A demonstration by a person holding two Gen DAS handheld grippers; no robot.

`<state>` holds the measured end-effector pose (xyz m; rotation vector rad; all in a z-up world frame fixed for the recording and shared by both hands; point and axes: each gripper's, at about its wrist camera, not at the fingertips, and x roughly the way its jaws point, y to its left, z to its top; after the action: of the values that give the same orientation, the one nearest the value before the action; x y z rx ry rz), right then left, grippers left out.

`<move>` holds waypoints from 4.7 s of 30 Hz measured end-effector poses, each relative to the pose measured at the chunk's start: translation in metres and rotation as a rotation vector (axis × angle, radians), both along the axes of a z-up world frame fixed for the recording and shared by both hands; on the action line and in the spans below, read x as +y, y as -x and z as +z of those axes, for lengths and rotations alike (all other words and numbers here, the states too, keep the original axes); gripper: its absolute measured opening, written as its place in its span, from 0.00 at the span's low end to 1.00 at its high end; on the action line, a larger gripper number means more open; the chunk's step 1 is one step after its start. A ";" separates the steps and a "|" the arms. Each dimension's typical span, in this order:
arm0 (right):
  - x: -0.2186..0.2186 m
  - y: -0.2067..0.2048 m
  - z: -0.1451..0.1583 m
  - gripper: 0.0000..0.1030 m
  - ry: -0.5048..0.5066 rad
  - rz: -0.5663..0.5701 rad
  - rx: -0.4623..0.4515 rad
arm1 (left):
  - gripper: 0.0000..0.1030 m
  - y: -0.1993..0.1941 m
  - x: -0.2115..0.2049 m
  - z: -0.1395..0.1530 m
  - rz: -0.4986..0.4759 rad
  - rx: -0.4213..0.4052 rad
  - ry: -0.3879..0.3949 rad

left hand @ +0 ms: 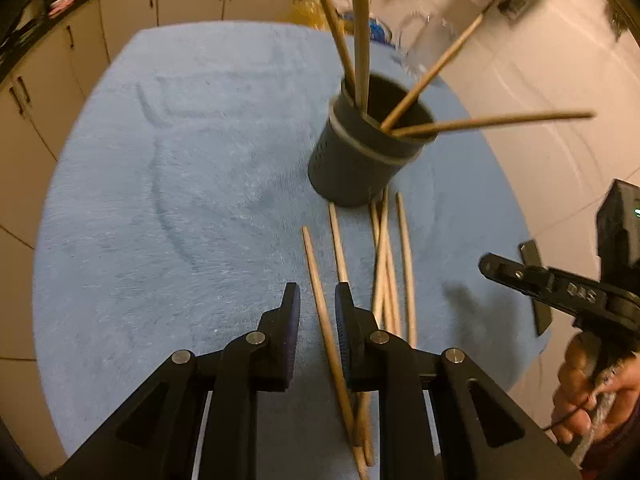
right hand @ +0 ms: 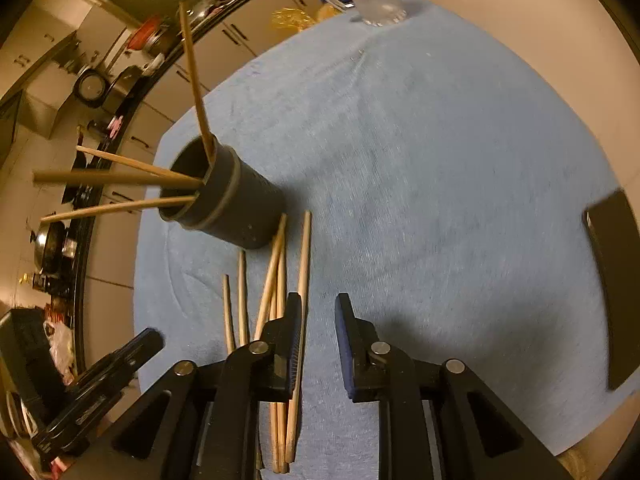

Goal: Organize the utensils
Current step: 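Close the left tool on a third chopstick while the right tool grasps another, then lift both held chopsticks upright and carry them over the black cup, then lower the chopsticks into the cup and open both tools to release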

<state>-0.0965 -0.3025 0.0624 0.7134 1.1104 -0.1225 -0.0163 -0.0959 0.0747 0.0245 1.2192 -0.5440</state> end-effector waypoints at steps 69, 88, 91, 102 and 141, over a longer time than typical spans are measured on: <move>-0.010 0.019 0.063 0.06 0.178 0.071 -0.180 | 0.05 0.026 0.023 0.054 0.126 -0.268 0.012; -0.029 0.027 0.151 0.06 0.296 -0.058 -0.371 | 0.05 0.010 0.015 0.132 0.078 -0.406 0.089; -0.030 0.026 0.163 0.06 0.305 -0.062 -0.386 | 0.05 0.007 0.012 0.146 0.066 -0.425 0.107; -0.031 0.020 0.189 0.06 0.320 -0.071 -0.434 | 0.05 0.000 0.008 0.178 0.050 -0.469 0.152; -0.004 -0.088 0.162 0.06 0.285 0.091 -0.384 | 0.06 -0.046 -0.050 0.170 0.056 -0.476 0.105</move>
<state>-0.0081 -0.3060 0.2249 0.4078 0.7359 -0.0606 0.0293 -0.1458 0.2444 0.0286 0.7250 -0.5162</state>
